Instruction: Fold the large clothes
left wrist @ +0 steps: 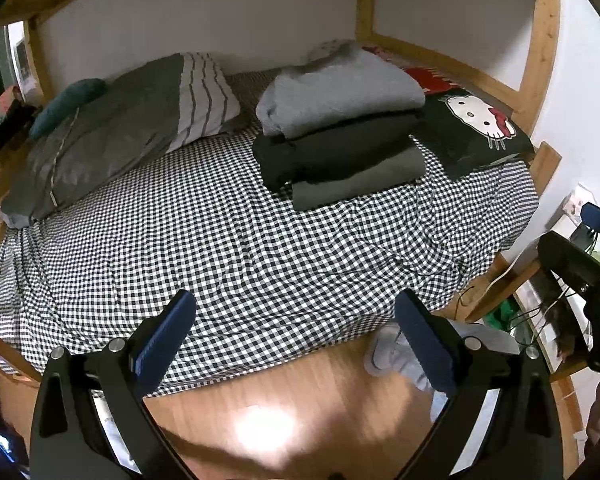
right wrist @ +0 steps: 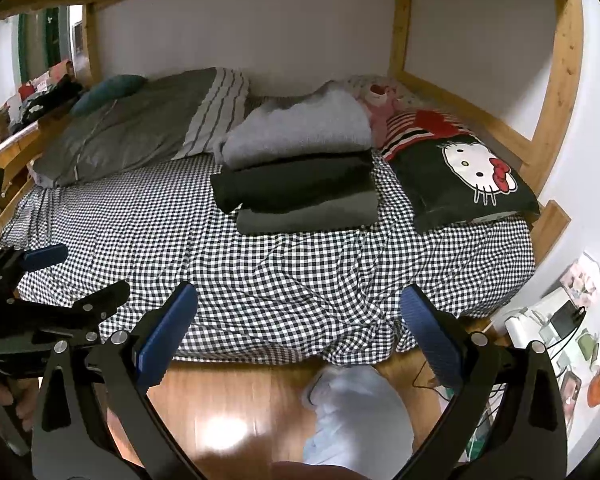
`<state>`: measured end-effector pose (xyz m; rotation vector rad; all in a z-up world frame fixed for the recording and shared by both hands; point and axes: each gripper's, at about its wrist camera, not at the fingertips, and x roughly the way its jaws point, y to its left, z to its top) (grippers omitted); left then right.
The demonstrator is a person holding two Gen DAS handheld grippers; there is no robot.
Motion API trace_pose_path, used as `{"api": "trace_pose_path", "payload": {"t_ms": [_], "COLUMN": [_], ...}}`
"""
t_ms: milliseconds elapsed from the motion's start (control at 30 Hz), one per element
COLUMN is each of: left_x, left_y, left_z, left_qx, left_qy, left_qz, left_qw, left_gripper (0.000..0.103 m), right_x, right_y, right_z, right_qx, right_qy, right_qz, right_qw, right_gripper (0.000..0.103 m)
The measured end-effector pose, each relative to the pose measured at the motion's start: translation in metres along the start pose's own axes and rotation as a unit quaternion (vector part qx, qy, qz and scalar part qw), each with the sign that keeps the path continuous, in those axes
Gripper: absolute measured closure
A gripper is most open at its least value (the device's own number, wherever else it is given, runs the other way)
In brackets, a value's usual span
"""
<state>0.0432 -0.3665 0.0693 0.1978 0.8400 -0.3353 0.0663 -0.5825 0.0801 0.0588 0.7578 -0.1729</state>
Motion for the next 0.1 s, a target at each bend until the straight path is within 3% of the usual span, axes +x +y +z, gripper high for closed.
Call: {"api": "trace_pose_path", "payload": {"t_ms": [100], "left_x": [-0.0009], "left_y": [-0.0027], "left_z": [0.0001], "left_qx": [0.006], "left_qy": [0.001], "left_qz": [-0.002], "left_qw": [1.0000], "left_gripper": [0.006], "right_x": [-0.0003], "right_y": [0.0009], "right_z": [0.0004], "right_qx": [-0.001], "right_qy": [-0.001], "right_qz": [0.000], "right_qw": [1.000], "right_gripper": [0.003]}}
